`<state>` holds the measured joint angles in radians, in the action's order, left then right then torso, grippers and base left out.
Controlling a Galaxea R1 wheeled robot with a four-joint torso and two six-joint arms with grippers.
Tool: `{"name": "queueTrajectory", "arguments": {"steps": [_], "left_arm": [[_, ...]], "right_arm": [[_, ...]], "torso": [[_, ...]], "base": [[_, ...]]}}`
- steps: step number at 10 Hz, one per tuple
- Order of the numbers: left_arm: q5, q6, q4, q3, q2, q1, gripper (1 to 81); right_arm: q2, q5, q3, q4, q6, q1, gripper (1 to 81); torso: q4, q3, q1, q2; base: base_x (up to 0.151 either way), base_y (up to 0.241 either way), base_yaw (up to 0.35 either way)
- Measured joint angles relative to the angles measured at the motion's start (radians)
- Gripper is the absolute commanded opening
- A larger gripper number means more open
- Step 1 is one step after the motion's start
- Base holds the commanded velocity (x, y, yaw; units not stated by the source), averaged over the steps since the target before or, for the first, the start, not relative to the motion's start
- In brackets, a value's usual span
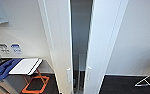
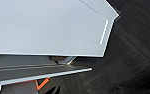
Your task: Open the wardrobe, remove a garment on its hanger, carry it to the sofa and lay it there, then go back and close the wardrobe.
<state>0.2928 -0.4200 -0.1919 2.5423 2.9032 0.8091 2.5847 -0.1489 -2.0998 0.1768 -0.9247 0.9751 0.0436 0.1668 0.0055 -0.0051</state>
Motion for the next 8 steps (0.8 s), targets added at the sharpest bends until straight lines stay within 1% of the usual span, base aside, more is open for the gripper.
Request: {"name": "queueTrajectory", "arguments": {"steps": [1, 2, 4, 6, 8], "left_arm": [[-0.017, 0.003, 0.041, 0.014, -0.01, 0.05, 81.1], [-0.04, 0.004, 0.083, 0.019, -0.012, 0.099, 81.1], [-0.093, 0.014, 0.177, 0.004, 0.02, 0.214, 81.1], [-0.162, 0.022, 0.261, -0.009, 0.027, 0.339, 81.1], [-0.254, 0.022, 0.339, -0.009, 0.012, 0.456, 81.1]], "right_arm": [[0.033, 0.008, -0.045, 0.059, 0.0, 0.024, 81.1], [0.073, 0.023, -0.096, 0.133, 0.0, 0.053, 81.1], [0.15, 0.05, -0.217, 0.283, 0.0, 0.124, 81.1], [0.207, 0.055, -0.343, 0.381, 0.001, 0.191, 81.1], [0.271, 0.056, -0.498, 0.468, 0.004, 0.269, 81.1]], "torso": [[0.0, 0.0, 0.0, 0.0], [0.0, 0.0, 0.0, 0.0], [0.0, 0.0, 0.0, 0.0], [0.0, 0.0, 0.0, 0.0], [0.0, 0.0, -0.001, 0.0]], "base": [[0.0, 0.0, 0.0], [0.0, 0.0, 0.0], [0.0, 0.0, 0.0], [0.0, 0.0, 0.0], [0.0, 0.0, 0.0]]}}
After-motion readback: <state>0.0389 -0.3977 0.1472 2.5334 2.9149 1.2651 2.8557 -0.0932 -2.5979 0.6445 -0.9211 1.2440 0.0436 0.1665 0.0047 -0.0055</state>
